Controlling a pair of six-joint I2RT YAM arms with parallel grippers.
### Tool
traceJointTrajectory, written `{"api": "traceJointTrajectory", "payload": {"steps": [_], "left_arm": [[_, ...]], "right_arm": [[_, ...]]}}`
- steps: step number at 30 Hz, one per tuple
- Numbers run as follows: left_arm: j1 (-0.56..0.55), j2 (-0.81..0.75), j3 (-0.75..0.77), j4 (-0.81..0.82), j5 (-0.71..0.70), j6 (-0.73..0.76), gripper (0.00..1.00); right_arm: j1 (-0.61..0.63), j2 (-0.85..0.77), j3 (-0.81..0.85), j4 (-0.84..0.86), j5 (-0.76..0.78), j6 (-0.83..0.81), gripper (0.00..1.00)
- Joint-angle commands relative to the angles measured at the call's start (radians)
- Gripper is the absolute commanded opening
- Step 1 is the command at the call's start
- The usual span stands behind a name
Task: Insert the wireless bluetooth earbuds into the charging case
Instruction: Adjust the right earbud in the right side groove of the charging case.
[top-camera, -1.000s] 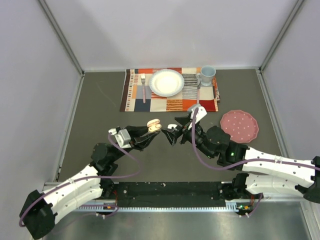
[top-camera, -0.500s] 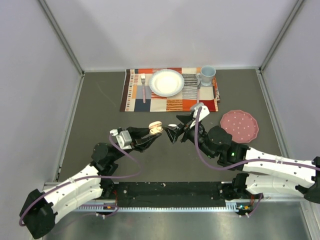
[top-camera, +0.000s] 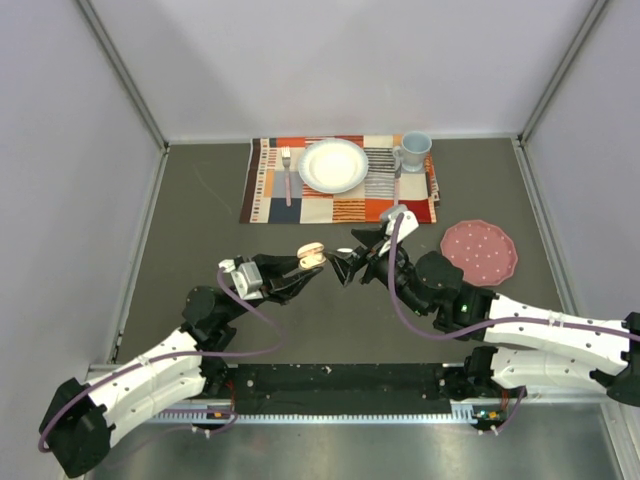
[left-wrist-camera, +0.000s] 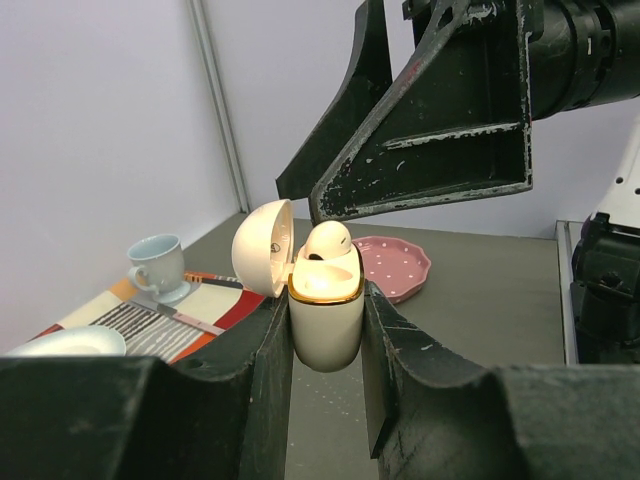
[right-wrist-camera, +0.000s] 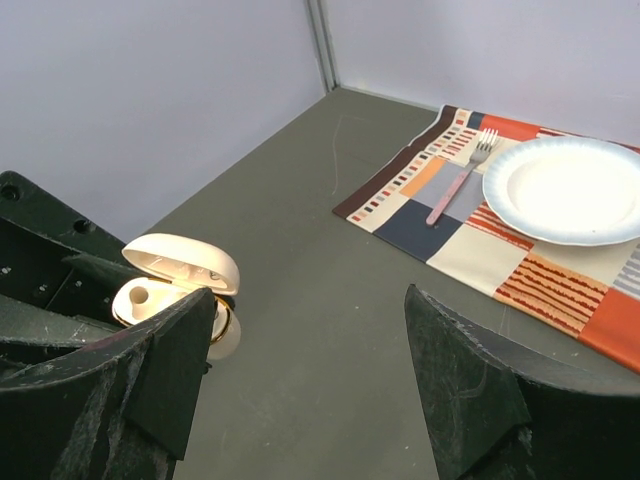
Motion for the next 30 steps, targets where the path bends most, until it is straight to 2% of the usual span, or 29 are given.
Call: {"api": "traceJointTrajectory", "payload": {"steps": [1, 17, 30], "left_arm": [[-0.002, 0.001, 0.005, 0.062, -0.004, -0.003, 0.0], [-0.002, -0.002, -0.003, 0.065, -0.035, 0.005, 0.0], [-0.001, -0.014, -0.001, 0.063, -0.028, 0.002, 0.0]], "right_arm": [[-0.004, 0.012, 0.064, 0.031, -0.031, -0.019, 0.76], [-0.006, -0.048, 0.019, 0.058, -0.044, -0.016, 0.77], [-0.004, 0.024, 0.027, 0.054, -0.044, 0.039, 0.77]]}}
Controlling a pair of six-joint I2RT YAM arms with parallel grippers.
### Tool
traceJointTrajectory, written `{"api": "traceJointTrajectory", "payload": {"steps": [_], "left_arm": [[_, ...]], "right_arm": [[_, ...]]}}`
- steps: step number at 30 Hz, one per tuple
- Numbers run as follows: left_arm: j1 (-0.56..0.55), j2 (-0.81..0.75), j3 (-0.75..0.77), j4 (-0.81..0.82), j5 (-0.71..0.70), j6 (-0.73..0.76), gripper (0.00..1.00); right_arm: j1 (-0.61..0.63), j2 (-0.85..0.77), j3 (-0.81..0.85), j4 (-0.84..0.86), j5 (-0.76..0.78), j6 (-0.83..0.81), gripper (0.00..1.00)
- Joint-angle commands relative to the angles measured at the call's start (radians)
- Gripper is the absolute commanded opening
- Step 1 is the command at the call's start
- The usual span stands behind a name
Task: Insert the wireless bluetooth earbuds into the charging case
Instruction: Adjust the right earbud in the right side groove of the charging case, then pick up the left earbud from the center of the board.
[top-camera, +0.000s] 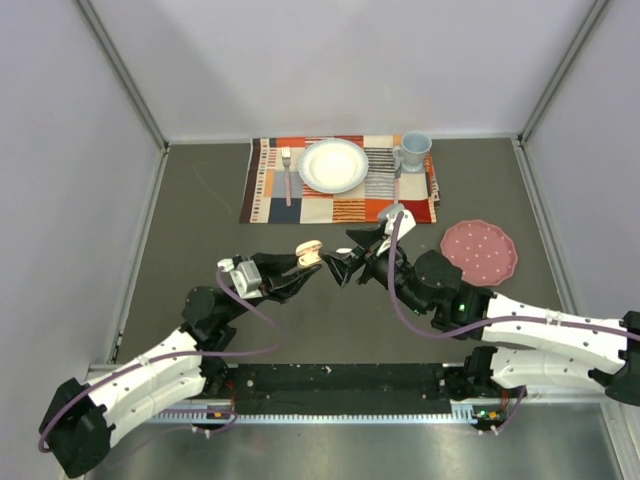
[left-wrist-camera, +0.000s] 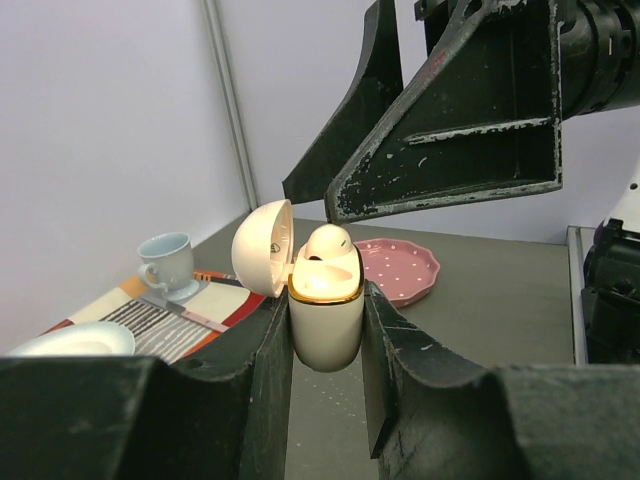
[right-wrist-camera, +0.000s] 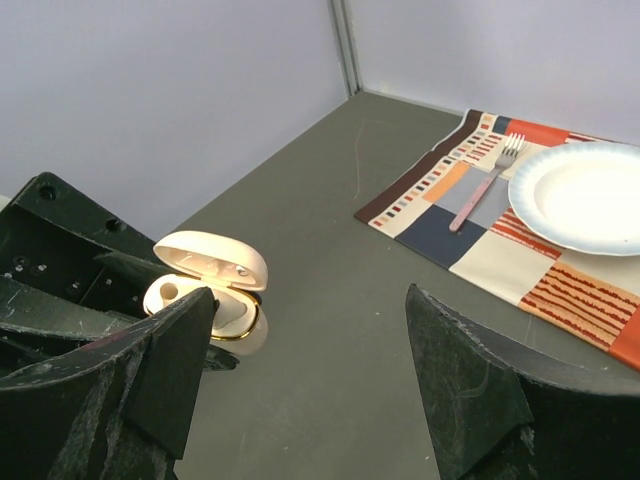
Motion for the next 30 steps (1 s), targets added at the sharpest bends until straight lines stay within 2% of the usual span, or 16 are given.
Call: {"api": "traceJointTrajectory", "payload": {"steps": [1, 7, 12, 17, 20, 21, 22, 23, 25, 27, 28, 30], "left_arm": [[-0.002, -0.017, -0.001, 0.058, -0.005, 0.001, 0.0], [-0.002, -0.021, -0.002, 0.051, -0.013, 0.006, 0.0], [-0.001, -0.02, -0.002, 0.043, -0.023, 0.015, 0.0], [-0.001, -0.014, -0.004, 0.046, -0.031, 0.015, 0.0], [-0.001, -0.009, -0.005, 0.045, -0.037, 0.015, 0.0], [-0.002, -0.011, -0.005, 0.046, -0.036, 0.015, 0.0], [-0.001, -0.011, -0.005, 0.045, -0.036, 0.014, 0.0], [-0.001, -0.009, -0.005, 0.048, -0.036, 0.014, 0.0], [-0.001, -0.009, -0.007, 0.046, -0.036, 0.011, 0.0], [-0.002, -0.009, -0.007, 0.048, -0.036, 0.011, 0.0], [-0.002, -0.009, -0.005, 0.049, -0.037, 0.008, 0.0], [-0.001, -0.012, -0.005, 0.049, -0.036, 0.008, 0.0]], "right_arm": [[-0.004, 0.02, 0.02, 0.039, 0.003, 0.029, 0.77], [-0.004, 0.02, 0.027, 0.033, 0.029, 0.023, 0.78], [-0.004, -0.044, 0.014, 0.041, 0.078, 0.026, 0.79], [-0.004, -0.103, -0.019, -0.007, 0.273, 0.058, 0.83], [-0.024, -0.135, -0.03, -0.1, 0.399, 0.145, 0.84], [-0.042, -0.147, -0.027, -0.197, 0.419, 0.189, 0.84], [-0.071, -0.153, -0.017, -0.268, 0.413, 0.296, 0.84], [-0.157, -0.158, -0.013, -0.336, 0.39, 0.356, 0.84], [-0.257, -0.16, -0.012, -0.497, 0.28, 0.502, 0.85], [-0.407, -0.153, -0.013, -0.598, 0.167, 0.59, 0.9], [-0.455, -0.143, -0.024, -0.655, 0.119, 0.636, 0.99], [-0.588, -0.123, -0.044, -0.685, -0.032, 0.656, 0.99]]}}
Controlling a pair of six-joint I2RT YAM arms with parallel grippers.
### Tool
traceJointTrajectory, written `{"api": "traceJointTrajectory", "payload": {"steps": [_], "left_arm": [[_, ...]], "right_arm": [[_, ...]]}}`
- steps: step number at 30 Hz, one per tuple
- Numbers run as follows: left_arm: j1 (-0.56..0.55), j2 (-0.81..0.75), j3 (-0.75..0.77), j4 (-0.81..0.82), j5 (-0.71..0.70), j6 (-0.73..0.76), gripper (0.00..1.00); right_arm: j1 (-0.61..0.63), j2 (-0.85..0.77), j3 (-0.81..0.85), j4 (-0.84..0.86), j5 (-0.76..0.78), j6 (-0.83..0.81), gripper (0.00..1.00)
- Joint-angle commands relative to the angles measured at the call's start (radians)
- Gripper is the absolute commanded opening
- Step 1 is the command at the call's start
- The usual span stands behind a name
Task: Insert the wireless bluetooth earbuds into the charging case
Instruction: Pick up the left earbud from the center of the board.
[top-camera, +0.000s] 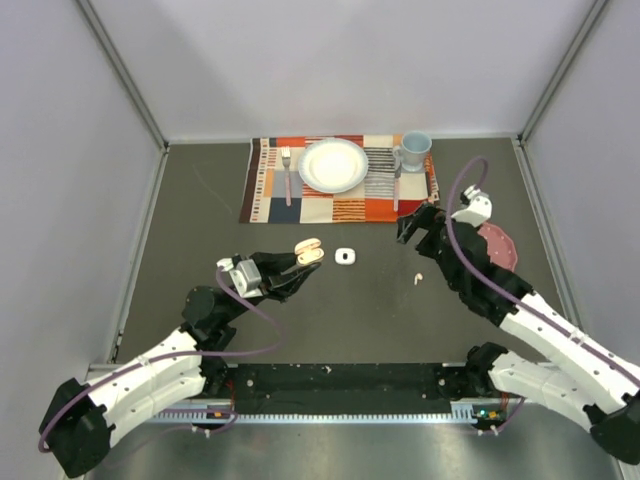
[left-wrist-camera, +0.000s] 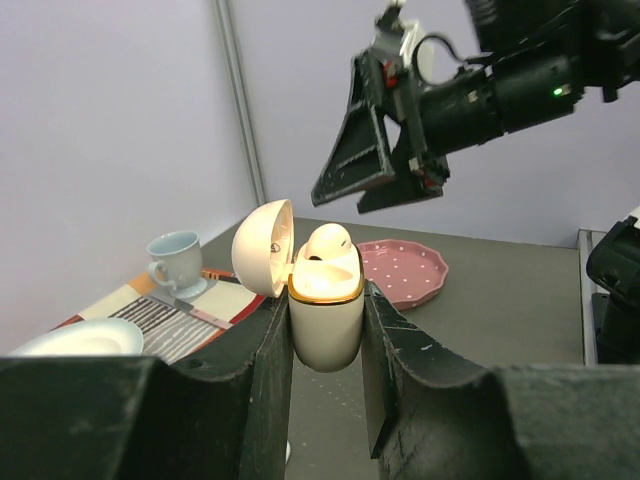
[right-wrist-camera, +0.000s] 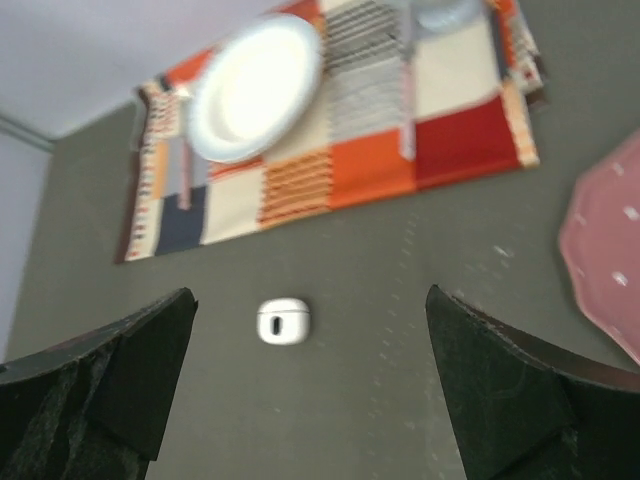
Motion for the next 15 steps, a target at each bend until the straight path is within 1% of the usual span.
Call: {"api": "traceJointTrajectory", "payload": {"steps": [1, 3, 4, 5, 7, 10, 15], "left_arm": [[-0.001, -0.013, -0.003, 0.054, -0.015, 0.001, 0.0], [-0.001, -0.028, -0.001, 0.034, -0.012, 0.006, 0.0], [-0.003, -0.034, -0.004, 0.031, -0.015, 0.006, 0.0], [0.0, -0.048, -0.007, 0.031, -0.02, 0.009, 0.0], [-0.001, -0.062, -0.015, 0.022, -0.032, 0.015, 0.0], [0.0, -0.084, -0.014, 0.001, -0.037, 0.026, 0.0], [-0.001, -0.09, -0.017, -0.003, -0.038, 0.026, 0.0]], "right_arm": [[-0.232, 0.03, -0.047, -0.228, -0.297, 0.209, 0.99], [-0.301, 0.073, -0.066, -0.241, -0.427, 0.219, 0.99], [-0.336, 0.085, -0.068, -0.256, -0.432, 0.241, 0.99], [-0.344, 0.114, -0.061, -0.302, -0.42, 0.259, 0.99], [-0.344, 0.137, -0.036, -0.331, -0.409, 0.273, 0.99], [-0.343, 0.159, -0.003, -0.356, -0.432, 0.246, 0.99], [-0.343, 0.143, -0.035, -0.37, -0.325, 0.31, 0.99]]}}
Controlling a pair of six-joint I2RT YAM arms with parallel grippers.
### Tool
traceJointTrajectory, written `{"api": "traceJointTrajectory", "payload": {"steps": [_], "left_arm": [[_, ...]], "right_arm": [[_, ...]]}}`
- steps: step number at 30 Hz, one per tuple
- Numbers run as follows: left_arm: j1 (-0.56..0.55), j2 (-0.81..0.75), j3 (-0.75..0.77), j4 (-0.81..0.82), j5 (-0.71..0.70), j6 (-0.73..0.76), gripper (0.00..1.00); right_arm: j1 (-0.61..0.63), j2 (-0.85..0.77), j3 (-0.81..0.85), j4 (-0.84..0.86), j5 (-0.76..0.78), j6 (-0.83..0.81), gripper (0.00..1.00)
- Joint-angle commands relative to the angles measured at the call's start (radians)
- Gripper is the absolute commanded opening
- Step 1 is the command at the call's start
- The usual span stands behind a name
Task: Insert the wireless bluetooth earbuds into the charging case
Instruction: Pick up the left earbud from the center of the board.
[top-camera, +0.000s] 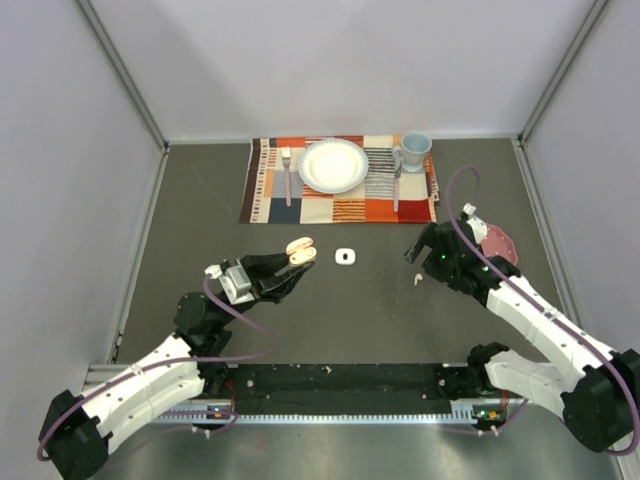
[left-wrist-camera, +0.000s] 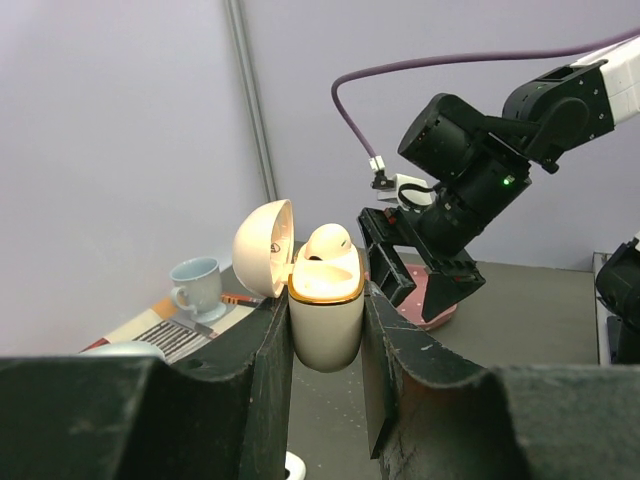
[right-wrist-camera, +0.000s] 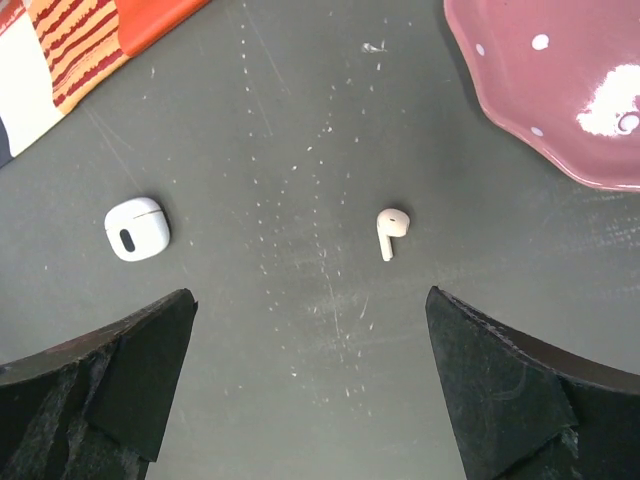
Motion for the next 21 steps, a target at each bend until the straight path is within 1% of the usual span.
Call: {"api": "traceJointTrajectory", "payload": {"steps": [1, 3, 6, 9, 12, 15, 18, 21], "left_arm": [[-0.002, -0.014, -0.011, 0.01, -0.013, 0.013, 0.0], [-0.002, -0.021, -0.012, 0.005, -0.019, 0.015, 0.0], [-0.002, -0.029, -0.012, 0.004, -0.021, 0.016, 0.0], [-0.002, -0.032, -0.011, -0.001, -0.021, 0.015, 0.0], [-0.002, -0.034, -0.014, -0.004, -0.018, 0.013, 0.0], [-0.002, -0.043, -0.015, -0.013, -0.023, 0.013, 0.0], [-0.002, -0.051, -0.019, -0.016, -0.027, 0.015, 0.0], [0.0, -0.046, -0.019, -0.021, -0.033, 0.019, 0.0]], "right_arm": [[-0.007, -0.025, 0.013, -0.02, 0.073, 0.065, 0.99], [-0.006, -0.027, 0.005, -0.02, 0.091, 0.066, 0.99], [-0.006, 0.013, 0.026, -0.024, 0.085, 0.024, 0.97], [-0.006, 0.093, 0.043, -0.038, 0.076, 0.022, 0.95], [-0.009, 0.18, 0.079, -0.043, 0.039, 0.014, 0.99], [-0.006, 0.277, 0.179, -0.079, 0.013, -0.018, 0.99], [-0.006, 0.349, 0.236, -0.104, -0.015, -0.068, 0.99], [-0.007, 0.384, 0.247, -0.107, -0.019, -0.061, 0.99]]}}
